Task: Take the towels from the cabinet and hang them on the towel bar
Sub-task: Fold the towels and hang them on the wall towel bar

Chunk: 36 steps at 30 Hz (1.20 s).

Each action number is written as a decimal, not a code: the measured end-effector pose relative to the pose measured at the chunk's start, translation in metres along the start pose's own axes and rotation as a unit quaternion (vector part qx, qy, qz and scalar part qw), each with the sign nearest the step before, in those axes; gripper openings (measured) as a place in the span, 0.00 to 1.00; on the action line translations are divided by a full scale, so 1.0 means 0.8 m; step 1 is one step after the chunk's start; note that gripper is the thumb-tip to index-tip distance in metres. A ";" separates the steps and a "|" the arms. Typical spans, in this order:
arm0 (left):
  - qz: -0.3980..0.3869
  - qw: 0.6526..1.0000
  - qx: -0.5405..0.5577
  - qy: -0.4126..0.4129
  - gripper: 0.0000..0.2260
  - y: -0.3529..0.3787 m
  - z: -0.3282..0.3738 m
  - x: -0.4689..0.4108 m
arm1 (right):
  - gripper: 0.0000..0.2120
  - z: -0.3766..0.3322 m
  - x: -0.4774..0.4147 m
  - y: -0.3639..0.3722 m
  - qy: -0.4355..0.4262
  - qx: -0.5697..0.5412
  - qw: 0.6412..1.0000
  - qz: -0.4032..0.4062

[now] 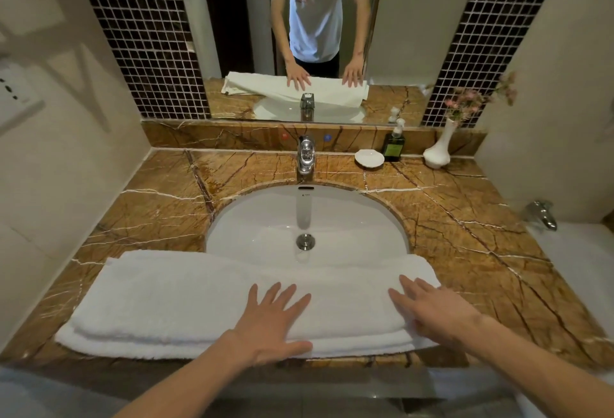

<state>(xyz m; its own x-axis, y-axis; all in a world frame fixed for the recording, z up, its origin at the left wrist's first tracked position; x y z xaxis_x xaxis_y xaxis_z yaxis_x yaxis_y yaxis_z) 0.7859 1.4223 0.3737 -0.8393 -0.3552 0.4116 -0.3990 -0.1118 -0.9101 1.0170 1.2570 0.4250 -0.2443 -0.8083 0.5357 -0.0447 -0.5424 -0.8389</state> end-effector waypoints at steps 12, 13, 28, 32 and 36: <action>0.027 0.999 0.036 -0.027 0.34 -0.013 0.009 0.005 | 0.13 -0.019 -0.016 -0.094 0.011 0.020 0.964 0.265; 0.030 0.997 0.061 -0.032 0.34 -0.018 0.011 0.006 | 0.15 -0.022 -0.017 -0.112 0.004 0.025 0.954 0.300; 0.239 0.814 0.514 -0.126 0.13 -0.166 -0.116 0.083 | 0.06 -0.130 -0.046 -0.379 -0.057 0.023 0.878 0.474; 0.266 0.747 0.589 -0.155 0.11 -0.225 -0.157 0.125 | 0.08 -0.172 -0.056 -0.431 -0.057 0.017 0.891 0.451; 0.320 0.630 0.679 -0.198 0.09 -0.270 -0.202 0.159 | 0.06 -0.209 -0.066 -0.465 -0.090 -0.088 0.891 0.436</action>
<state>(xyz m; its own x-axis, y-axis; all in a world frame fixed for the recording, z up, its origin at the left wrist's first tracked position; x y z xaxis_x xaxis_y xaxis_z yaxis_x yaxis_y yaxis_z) 0.7052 1.5514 0.6304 -0.4035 -0.9042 0.1403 0.8838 -0.4248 -0.1959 0.8843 1.5401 0.6927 -0.1012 -0.9373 -0.3336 -0.0696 0.3411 -0.9374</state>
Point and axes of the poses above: each hand's wrist, its own x-axis away from the middle knuckle, its own y-axis out of the palm, z = x × y, the point moved 4 cm from there along -x, towards the middle knuckle, and after that the axes turned 9 degrees about -x, right-handed, at the moved point
